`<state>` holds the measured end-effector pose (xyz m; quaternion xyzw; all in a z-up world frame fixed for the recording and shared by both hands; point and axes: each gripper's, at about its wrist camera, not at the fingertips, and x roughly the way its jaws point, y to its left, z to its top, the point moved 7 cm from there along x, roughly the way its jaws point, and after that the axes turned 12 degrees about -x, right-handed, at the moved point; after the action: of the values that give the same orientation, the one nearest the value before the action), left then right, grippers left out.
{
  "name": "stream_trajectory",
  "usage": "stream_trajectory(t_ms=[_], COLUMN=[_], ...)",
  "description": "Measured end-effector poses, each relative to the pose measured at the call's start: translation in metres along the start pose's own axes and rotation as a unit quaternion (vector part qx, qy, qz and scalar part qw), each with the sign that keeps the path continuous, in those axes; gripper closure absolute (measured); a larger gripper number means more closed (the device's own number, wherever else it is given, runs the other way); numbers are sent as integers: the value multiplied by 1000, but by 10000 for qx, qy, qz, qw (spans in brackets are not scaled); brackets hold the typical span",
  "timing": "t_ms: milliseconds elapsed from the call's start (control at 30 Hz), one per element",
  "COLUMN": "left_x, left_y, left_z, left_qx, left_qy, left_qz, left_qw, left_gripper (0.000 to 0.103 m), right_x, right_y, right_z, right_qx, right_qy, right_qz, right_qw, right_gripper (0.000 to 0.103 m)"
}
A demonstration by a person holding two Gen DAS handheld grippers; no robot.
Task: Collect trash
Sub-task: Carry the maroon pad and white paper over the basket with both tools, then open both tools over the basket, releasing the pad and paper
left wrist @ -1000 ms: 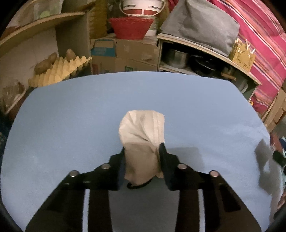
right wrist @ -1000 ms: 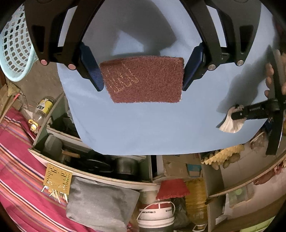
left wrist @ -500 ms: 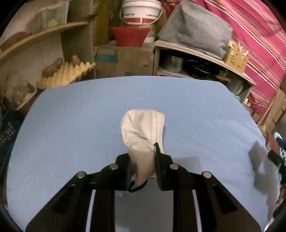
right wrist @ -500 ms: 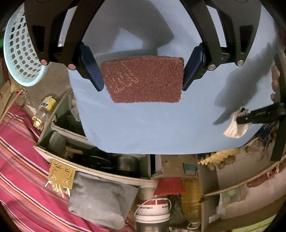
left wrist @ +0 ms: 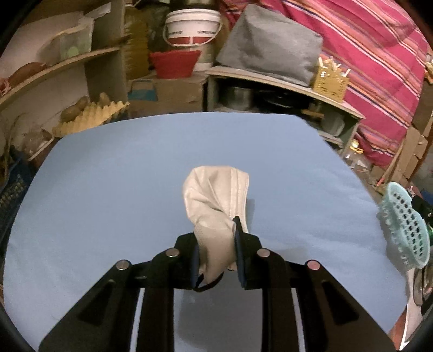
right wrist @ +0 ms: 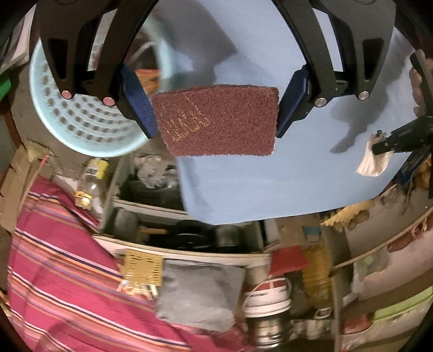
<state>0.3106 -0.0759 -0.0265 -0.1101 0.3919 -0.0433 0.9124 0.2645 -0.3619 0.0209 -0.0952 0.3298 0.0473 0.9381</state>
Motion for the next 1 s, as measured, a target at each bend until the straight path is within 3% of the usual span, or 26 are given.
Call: stream_trajectory(t_ms=[567,767,1000], left_x=[13,12,13], left_y=[-197,-267,-332], left_z=[-29,-41,-56], left_qx=[696,885,1105], left_qy=[125,193,263], left_qz=[-994,-1430,-1735], left_qw=[9925,9856,9783], left_gripper=[81,81,81], right_x=[-53,-55,-55], right_y=[-161,-191,-195], right_z=[-78,-100,-106], right_qx=[739,1089,1197], right_qy=[162,257,267], right_qz=[-1197,-1268,-1275], right_qw=[9899,9856,9842], right_gripper=[18,18,18])
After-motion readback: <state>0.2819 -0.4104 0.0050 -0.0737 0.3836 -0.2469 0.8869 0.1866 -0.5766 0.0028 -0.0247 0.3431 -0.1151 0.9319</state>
